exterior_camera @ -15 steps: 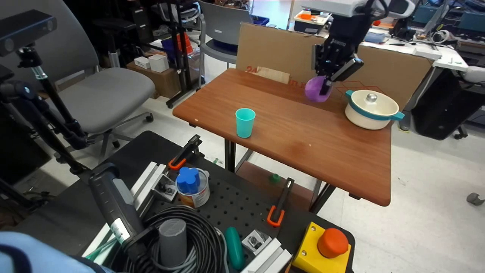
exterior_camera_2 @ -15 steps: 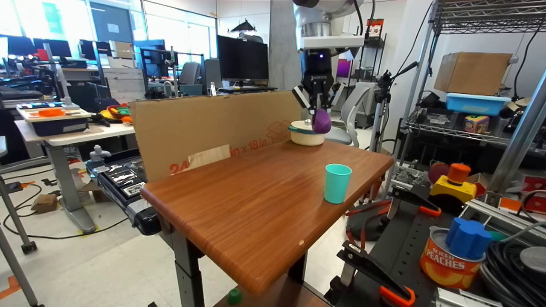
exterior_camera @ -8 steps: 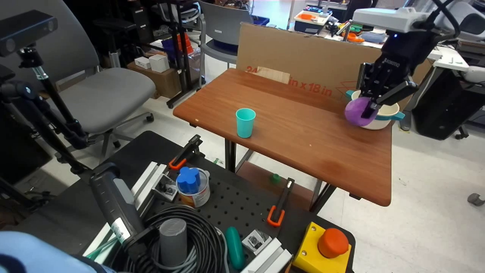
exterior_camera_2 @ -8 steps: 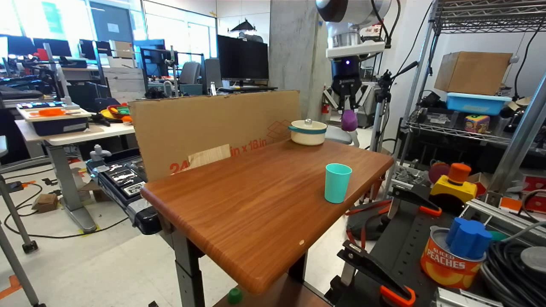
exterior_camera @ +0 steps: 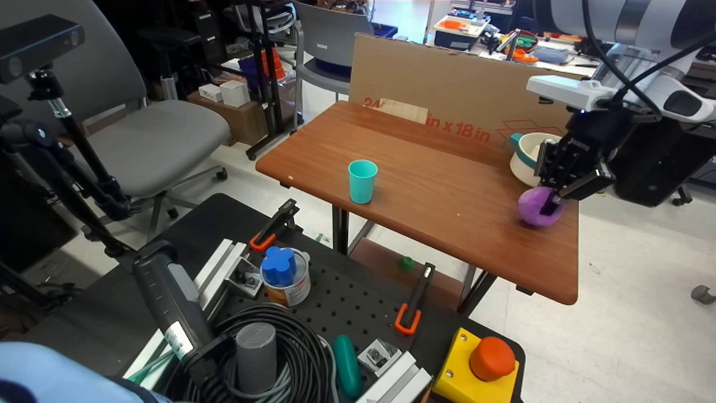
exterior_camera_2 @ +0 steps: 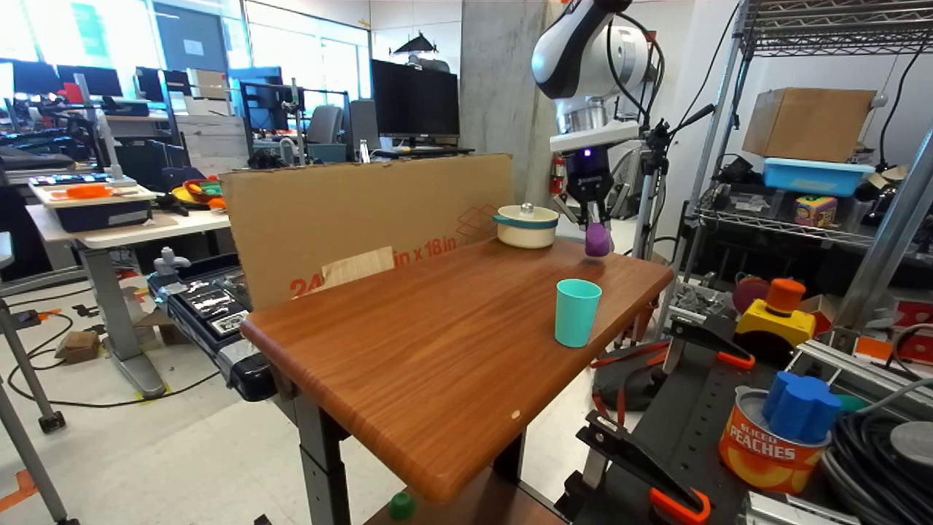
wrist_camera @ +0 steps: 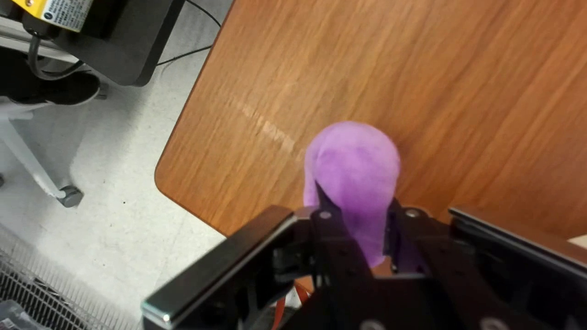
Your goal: Move the purple plush toy to the right
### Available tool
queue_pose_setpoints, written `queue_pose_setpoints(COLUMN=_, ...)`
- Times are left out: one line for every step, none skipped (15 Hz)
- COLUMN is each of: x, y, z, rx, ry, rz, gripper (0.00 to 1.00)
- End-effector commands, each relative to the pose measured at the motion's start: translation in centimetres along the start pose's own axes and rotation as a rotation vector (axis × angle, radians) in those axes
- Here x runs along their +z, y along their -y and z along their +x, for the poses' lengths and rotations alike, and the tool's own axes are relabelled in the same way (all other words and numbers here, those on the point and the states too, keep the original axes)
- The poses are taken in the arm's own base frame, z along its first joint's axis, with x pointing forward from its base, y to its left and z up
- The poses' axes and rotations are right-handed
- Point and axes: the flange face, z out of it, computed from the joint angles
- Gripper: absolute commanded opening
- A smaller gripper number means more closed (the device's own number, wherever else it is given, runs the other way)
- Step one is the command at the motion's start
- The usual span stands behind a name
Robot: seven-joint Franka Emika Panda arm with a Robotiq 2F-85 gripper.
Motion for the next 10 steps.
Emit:
queue_pose_setpoints(x=1.7, y=0.7, z=1.6, rx=0.036, ry=0.018, rz=-0.045, gripper=0.06)
queue_pose_setpoints(x=1.9, y=0.7, z=1.7, rx=0.036, ry=0.026, rz=-0.065, gripper=0.06)
queue_pose_setpoints(x=1.7, y=0.8, z=1.4, rx=0.03, ry=0.027, rz=-0.086, gripper=0.08)
queue_pose_setpoints(x=1.4, y=0.8, z=1.0, rx=0.022, ry=0.033, rz=-0.098, gripper=0.47)
queue_pose_setpoints(x=1.1, y=0.8, z=0.5, rx=0.005, ry=0.04, rz=-0.107, gripper=0.49)
queue_pose_setpoints(x=1.0, y=0.8, z=0.1, rx=-0.008, ry=0.044, rz=-0.125, gripper=0.55)
queue_pose_setpoints(x=0.8, y=0.8, z=-0.5, rx=-0.022, ry=0.04, rz=-0.141, gripper=0.63)
queue_pose_setpoints(x=0.5, y=0.8, z=-1.0, rx=-0.038, ry=0.039, rz=-0.156, gripper=0.69)
queue_pose_setpoints(x=0.2, y=0.7, z=-1.9, rx=-0.061, ry=0.037, rz=-0.174, gripper=0.76)
queue_pose_setpoints(x=-0.1, y=0.6, z=-2.7, rx=-0.083, ry=0.022, rz=-0.194, gripper=0.84)
